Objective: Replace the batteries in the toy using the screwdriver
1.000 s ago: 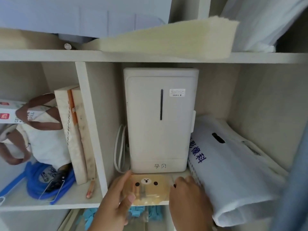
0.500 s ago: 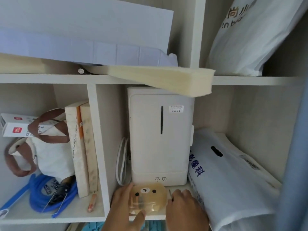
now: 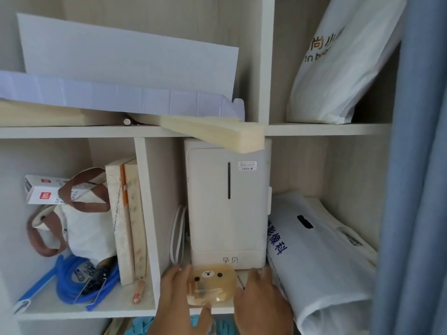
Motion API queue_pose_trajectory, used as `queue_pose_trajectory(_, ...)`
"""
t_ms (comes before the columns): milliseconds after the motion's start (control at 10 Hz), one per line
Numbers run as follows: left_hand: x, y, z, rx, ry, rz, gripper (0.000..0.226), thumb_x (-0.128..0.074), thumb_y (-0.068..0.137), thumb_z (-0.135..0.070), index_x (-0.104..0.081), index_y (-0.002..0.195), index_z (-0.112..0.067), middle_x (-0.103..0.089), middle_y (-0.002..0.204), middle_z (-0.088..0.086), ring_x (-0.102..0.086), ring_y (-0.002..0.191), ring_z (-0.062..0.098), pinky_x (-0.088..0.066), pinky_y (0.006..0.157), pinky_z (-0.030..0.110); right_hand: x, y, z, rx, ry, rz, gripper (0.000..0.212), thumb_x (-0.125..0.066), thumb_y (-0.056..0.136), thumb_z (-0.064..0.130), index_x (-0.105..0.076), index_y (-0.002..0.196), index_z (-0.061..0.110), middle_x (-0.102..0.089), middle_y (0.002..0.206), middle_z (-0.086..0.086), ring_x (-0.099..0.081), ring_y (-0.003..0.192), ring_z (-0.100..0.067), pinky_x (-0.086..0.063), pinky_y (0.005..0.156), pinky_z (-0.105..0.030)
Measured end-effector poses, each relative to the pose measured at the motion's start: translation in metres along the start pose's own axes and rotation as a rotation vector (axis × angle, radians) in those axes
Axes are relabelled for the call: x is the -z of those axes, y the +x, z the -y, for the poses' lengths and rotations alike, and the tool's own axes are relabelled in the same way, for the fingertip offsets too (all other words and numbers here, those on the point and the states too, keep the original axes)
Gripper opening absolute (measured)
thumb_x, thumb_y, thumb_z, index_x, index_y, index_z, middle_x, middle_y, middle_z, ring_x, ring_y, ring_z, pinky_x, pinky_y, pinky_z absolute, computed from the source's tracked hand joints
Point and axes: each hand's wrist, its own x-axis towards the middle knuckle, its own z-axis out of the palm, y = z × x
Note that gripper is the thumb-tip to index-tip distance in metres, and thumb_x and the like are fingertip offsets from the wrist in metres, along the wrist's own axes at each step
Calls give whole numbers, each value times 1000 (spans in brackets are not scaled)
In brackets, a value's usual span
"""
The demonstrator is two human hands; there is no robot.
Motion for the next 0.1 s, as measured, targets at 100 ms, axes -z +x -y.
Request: queue_pose_trajectory(100,12,-14,-10,-140,54,-176,73,-73,62,-33,-59,133,-21,-51,137,-2,-53,118,12,-49,87,27,9,-11,-4,90,24,-45,29,-40,98,42,-49,119,24,-43,127,1,-59,112,-15,-49,82,-30)
